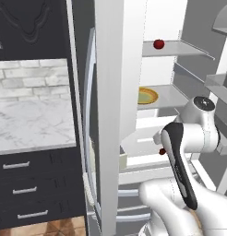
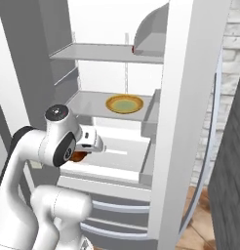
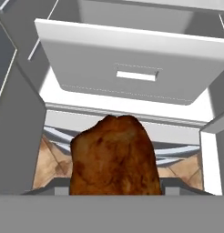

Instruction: Transport the chicken drumstick from the fridge to the microwave and turn on the microwave.

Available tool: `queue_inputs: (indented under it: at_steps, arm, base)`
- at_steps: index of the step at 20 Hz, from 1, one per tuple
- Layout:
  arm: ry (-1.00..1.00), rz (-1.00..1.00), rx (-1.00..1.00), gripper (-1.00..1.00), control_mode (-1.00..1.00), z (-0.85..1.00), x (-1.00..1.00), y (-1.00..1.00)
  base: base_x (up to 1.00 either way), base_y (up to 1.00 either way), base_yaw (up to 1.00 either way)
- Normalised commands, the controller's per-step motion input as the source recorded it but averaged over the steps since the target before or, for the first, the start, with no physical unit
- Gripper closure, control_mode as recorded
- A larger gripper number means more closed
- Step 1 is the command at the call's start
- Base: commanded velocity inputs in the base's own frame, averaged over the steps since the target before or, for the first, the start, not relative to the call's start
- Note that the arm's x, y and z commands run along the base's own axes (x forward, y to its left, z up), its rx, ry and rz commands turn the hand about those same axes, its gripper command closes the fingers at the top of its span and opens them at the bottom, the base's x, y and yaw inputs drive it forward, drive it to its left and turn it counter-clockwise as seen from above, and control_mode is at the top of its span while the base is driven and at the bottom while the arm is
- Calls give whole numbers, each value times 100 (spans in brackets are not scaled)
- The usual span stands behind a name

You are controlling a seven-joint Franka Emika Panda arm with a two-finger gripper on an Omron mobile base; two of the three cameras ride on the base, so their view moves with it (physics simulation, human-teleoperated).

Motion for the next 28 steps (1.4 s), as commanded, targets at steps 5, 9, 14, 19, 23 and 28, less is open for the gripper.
queue_inputs:
  at_steps: [5,9,14,19,23,28]
  arm:
    - [0,0,0,100,100,0,0,0]
    - [0,0,0,100,100,0,0,0]
    - [0,0,0,100,100,0,0,0]
    - [0,0,0,100,100,0,0,0]
    - [0,0,0,100,100,0,0,0]
    - [0,0,0,100,100,0,0,0]
  base:
    - [-53,0,9]
    - [-51,0,7]
    - [-65,3,9]
    - [-60,23,11]
    - [-31,54,8]
    - [-11,72,2]
